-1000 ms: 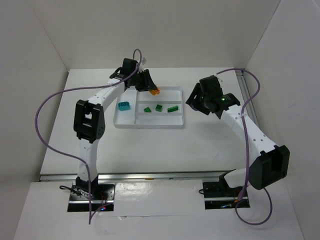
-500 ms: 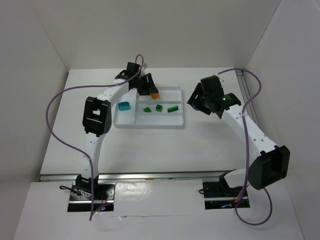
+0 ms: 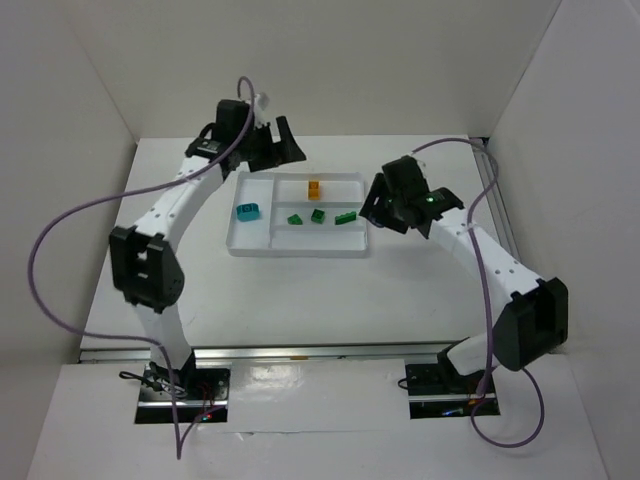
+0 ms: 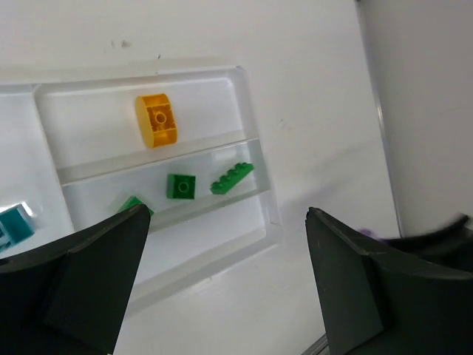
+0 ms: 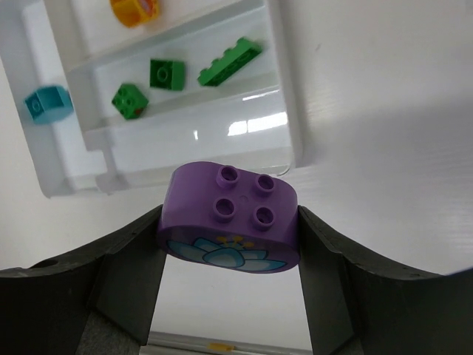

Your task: Sort the legos into containers by color

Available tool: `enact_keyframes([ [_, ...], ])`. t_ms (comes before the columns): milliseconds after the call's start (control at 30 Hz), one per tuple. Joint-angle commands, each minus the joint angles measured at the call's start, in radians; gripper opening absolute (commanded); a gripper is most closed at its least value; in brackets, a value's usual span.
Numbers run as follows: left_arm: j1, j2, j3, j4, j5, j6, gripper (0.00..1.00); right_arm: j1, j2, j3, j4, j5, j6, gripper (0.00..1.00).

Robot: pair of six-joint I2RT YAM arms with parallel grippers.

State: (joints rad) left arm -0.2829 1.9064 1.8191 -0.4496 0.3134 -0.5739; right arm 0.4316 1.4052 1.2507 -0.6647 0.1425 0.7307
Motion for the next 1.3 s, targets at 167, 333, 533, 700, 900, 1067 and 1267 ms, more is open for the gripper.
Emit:
enact_keyframes([
  [167, 0.037, -0.4, -0.365, 0.06, -0.079, -0.033, 0.99, 0.179, 0.267, 0.159, 0.089, 0.046, -0.073, 0.48],
  [333, 0.056, -0.468, -0.449, 0.04, -0.079, -0.023, 0.99, 0.211, 0.388, 0.213, 0.089, 0.058, -0.105, 0.48],
  [533, 0.056, -0.503, -0.481, 0.031, -0.105, -0.014, 0.99, 0.22, 0.433, 0.213, 0.12, 0.078, -0.093, 0.48],
  [700, 0.065, -0.471, -0.529, 0.063, -0.053, -0.023, 0.99, 0.22, 0.503, 0.249, 0.132, 0.104, -0.102, 0.48],
  [900, 0.065, -0.471, -0.541, 0.074, -0.043, -0.023, 0.99, 0.22, 0.548, 0.3, 0.088, 0.117, -0.111, 0.59],
  [1067, 0.065, -0.48, -0.541, 0.074, -0.053, -0.023, 0.99, 0.22, 0.558, 0.309, 0.067, 0.108, -0.12, 0.77],
  [1267, 0.065, -0.48, -0.523, 0.074, -0.053, -0.014, 0.99, 0.23, 0.525, 0.309, 0.033, 0.118, -0.131, 0.96],
])
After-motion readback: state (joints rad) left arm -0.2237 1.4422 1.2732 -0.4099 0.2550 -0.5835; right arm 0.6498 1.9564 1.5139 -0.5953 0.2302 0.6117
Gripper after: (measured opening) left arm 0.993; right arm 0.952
